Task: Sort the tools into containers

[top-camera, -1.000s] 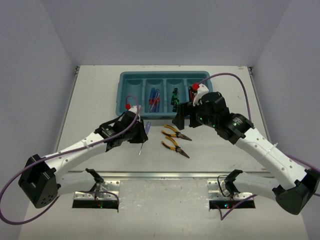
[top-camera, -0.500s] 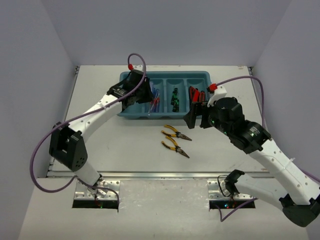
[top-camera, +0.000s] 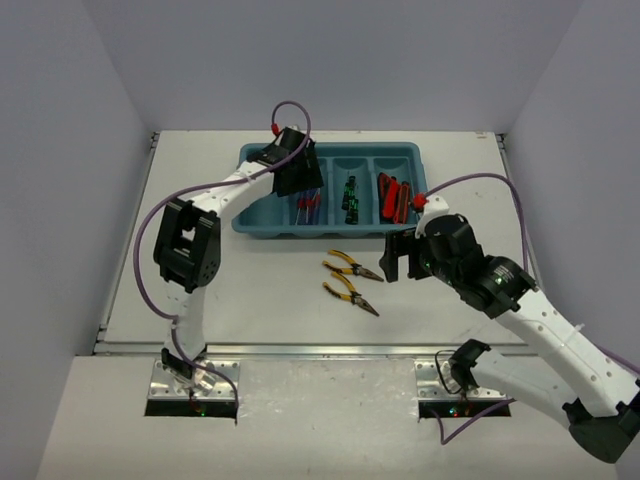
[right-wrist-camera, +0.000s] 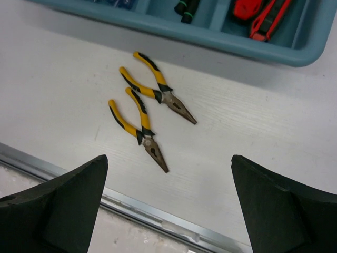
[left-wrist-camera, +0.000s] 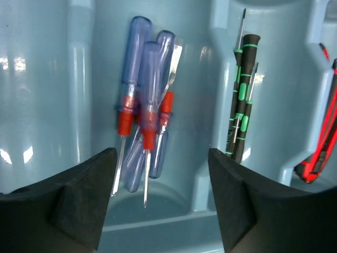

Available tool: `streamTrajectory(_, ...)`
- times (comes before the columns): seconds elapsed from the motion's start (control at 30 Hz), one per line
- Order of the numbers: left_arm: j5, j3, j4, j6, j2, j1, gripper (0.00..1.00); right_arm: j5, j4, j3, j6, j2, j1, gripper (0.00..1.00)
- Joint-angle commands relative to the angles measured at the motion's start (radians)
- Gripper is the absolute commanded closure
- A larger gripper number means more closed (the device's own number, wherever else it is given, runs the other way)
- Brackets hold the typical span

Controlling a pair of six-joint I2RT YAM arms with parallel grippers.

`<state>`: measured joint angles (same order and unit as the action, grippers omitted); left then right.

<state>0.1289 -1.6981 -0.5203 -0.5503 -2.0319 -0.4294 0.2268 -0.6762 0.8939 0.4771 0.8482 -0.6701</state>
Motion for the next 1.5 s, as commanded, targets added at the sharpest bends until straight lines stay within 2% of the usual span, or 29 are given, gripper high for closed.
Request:
streamTrajectory(0.0,-0.016,0.014,0.055,-0.019,0.097,0.004,0.16,-0.122,0.034,-0.046,-0.064,0.035,-0.003,0.01)
streamTrajectory(0.17,-0.026,0.077,0.068,-0.005,0.251,0.001,0.0,-0.259,0.108,-0.089,-0.058,0.118,-0.006,0.06)
streamTrajectory(0.23,-0.03,0.126,0.068,0.002,0.338,0.001,0.0,-0.253,0.12,-0.085,-0.055,0.181,-0.019,0.1)
streamTrajectory(0.37,-0.046,0.336,0.115,0.007,0.617,-0.002,0.0,-0.209,0.147,-0.04,-0.081,0.383,-0.073,0.27)
streamTrajectory(0.5,-0.065,0.529,0.122,0.018,0.881,-0.001,0.0,-0.123,0.161,0.024,-0.09,0.561,-0.109,0.38)
streamTrajectory(0.63,-0.108,0.673,0.117,0.071,1.113,0.0,0.0,-0.12,0.209,0.089,-0.113,0.73,-0.124,0.47)
streamTrajectory(0.73,-0.086,0.75,0.066,0.118,1.253,0.0,0.0,-0.138,0.23,0.131,-0.128,0.818,-0.125,0.52)
streamTrajectory(1.0,-0.05,0.8,-0.064,0.207,1.371,0.0,0.0,-0.126,0.26,0.191,-0.167,0.967,-0.125,0.62)
streamTrajectory(1.13,-0.032,0.841,-0.058,0.214,1.392,0.0,0.0,-0.131,0.256,0.192,-0.16,1.006,-0.131,0.75)
streamTrajectory(1.2,-0.024,0.848,-0.056,0.209,1.391,0.0,0.0,-0.116,0.26,0.181,-0.16,1.008,-0.144,0.77)
streamTrajectory(1.33,-0.029,0.867,-0.033,0.209,1.391,0.0,0.0,-0.139,0.257,0.17,-0.176,0.994,-0.153,0.9)
streamTrajectory(1.43,-0.026,0.876,-0.025,0.205,1.396,0.0,0.0,-0.156,0.257,0.154,-0.185,0.949,-0.155,1.0)
streamTrajectory(1.47,-0.024,0.881,-0.019,0.205,1.401,0.0,0.0,-0.162,0.258,0.143,-0.186,0.91,-0.155,1.0)
